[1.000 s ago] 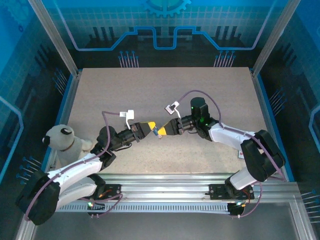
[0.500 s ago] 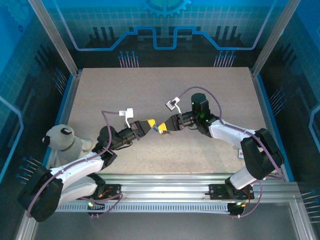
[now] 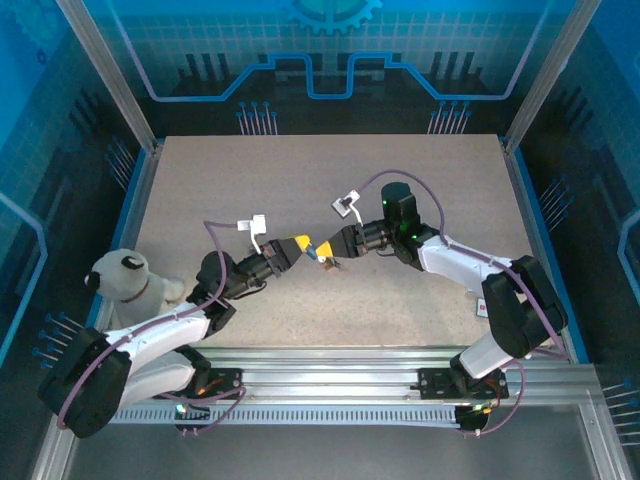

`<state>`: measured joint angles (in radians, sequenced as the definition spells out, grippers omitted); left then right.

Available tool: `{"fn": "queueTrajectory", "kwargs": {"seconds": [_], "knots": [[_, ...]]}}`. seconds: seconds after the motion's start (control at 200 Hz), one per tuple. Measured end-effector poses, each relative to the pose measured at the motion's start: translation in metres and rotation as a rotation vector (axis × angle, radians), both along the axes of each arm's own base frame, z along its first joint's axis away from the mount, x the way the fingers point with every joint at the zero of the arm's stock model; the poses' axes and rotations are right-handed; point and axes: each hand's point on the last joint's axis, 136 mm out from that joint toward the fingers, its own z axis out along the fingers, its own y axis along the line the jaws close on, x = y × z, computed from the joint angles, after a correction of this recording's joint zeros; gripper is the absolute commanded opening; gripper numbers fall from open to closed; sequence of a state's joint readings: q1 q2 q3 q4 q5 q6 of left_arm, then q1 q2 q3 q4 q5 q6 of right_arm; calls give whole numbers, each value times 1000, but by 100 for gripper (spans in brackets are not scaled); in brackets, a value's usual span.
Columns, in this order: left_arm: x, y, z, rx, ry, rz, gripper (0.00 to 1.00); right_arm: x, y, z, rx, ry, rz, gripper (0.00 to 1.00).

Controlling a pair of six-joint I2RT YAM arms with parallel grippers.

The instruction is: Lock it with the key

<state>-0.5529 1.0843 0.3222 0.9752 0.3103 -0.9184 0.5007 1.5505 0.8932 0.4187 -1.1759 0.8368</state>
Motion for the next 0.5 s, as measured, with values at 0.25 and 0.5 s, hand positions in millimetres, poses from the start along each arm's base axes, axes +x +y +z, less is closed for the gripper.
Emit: {"fn": "queueTrajectory", "kwargs": {"seconds": [0.25,0.5], "knots": [[3,0,-4,6,11,7,0,3,0,-4,-6,10,-5,0],[5,0,-5,5,13,18,0,6,1,-3,-8,15,-6,0]]}}
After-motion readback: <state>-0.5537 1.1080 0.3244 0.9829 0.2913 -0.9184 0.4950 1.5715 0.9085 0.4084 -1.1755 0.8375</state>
